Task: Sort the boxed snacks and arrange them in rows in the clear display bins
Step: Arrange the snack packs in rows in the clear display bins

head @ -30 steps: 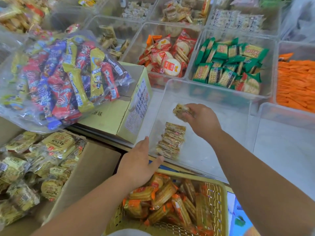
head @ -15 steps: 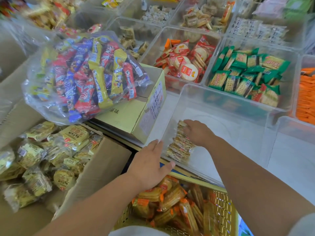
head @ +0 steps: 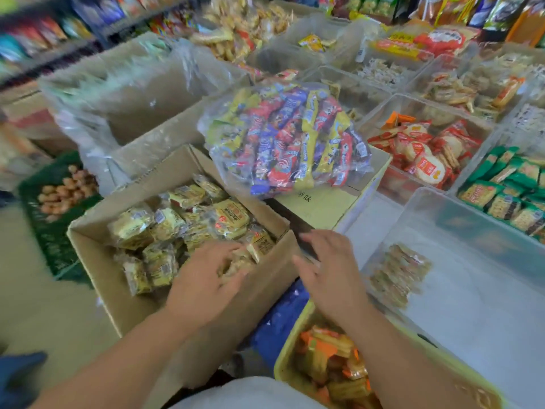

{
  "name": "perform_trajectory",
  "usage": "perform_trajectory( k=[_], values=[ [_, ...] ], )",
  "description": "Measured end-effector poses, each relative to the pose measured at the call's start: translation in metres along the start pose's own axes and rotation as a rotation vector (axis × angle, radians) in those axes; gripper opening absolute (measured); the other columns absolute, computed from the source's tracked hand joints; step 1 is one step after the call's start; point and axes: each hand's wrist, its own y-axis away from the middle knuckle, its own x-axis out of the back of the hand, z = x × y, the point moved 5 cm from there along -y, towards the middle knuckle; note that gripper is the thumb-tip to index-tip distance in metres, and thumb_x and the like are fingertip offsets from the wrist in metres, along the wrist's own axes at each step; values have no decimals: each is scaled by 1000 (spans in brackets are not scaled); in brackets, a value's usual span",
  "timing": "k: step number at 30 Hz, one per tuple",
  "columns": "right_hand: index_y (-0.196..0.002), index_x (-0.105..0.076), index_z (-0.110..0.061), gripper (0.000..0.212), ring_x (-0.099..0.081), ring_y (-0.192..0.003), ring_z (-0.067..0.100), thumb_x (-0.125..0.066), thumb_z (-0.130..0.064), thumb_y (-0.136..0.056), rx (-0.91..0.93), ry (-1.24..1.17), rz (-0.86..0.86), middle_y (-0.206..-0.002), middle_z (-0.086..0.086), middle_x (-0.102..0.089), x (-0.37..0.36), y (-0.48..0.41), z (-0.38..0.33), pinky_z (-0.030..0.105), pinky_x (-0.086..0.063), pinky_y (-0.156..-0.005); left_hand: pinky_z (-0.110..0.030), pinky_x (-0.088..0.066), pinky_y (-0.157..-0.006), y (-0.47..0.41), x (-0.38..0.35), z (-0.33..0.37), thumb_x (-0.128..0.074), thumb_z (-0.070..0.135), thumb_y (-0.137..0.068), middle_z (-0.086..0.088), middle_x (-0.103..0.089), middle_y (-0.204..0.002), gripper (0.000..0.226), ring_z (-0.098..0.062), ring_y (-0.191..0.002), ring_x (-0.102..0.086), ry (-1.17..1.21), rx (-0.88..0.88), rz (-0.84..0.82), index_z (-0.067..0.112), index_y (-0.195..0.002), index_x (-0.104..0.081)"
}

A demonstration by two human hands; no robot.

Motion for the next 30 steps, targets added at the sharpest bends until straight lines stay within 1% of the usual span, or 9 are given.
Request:
perform_trajectory(
  k=[4,10,12,15,17,19,21,26,30],
  values=[
    [-128,-65,-27,48,-37,-137,22,-49,-55,-93,224,86,-202,-136,-3,-57,-59,13,-87,40,-25,-119,-33,-47,-95,-2,28,-91,-68,29,-92,4,-58,-123,58,-22,-121,-56,-237,97,-181,27,-148,-50],
    [-128,-62,-39,59,-26,-145,16,-25,-69,-93,151,349,-442,-133,-18,-58,-127,22,-113,47,15,-120,-42,-48,-103,-34,64,-199,-62,52,-89,-2,-48,-145,76,-28,-130,-48,-748,101,-584,31,-156,-33],
    [-127,-63,-42,63,-33,-141,16,-20,-71,-92,110,462,-417,-130,-20,-59,-134,21,-116,49,15,-119,-43,-46,-107,-40,62,-218,-68,45,-89,-6,-38,-154,84,-31,-137,-43,-746,47,-730,33,-160,-25],
    [-124,-65,-46,67,-40,-134,15,-14,-72,-89,44,547,-394,-129,-22,-61,-138,18,-117,48,9,-120,-44,-43,-113,-50,50,-230,-70,12,-90,-6,-4,-172,98,-36,-151,-28,-798,-127,-901,43,-162,-10],
    [-123,-65,-47,68,-41,-130,15,-13,-73,-88,5,594,-402,-128,-24,-60,-139,18,-117,45,10,-120,-46,-48,-105,-60,39,-232,-68,-6,-87,-4,13,-173,115,-38,-154,-21,-892,-256,-951,46,-161,2],
    [-122,-65,-46,69,-41,-129,14,-12,-73,-87,-25,646,-415,-126,-25,-58,-141,19,-116,44,8,-120,-39,-54,-80,-67,28,-232,-70,-11,-83,-4,24,-170,126,-42,-154,-21,-976,-359,-983,48,-160,10],
    [-121,-66,-46,67,-41,-129,13,-14,-72,-87,-54,662,-417,-123,-26,-58,-143,18,-115,45,6,-122,-35,-51,-70,-73,20,-236,-71,-11,-83,-4,31,-168,128,-43,-149,-30,-1009,-446,-988,48,-159,13],
    [-117,-68,-45,61,-44,-125,16,-21,-69,-86,-72,670,-387,-115,-23,-62,-144,18,-116,39,13,-118,-43,-53,-93,-77,9,-248,-78,15,-84,-4,17,-170,113,-38,-136,-45,-935,-535,-981,42,-162,-1],
    [-117,-69,-46,62,-43,-128,16,-22,-69,-83,-94,671,-391,-120,-22,-63,-144,16,-118,39,14,-118,-40,-55,-86,-79,5,-252,-84,29,-78,-3,-8,-164,110,-31,-115,-58,-837,-515,-990,41,-160,-11]
  ],
)
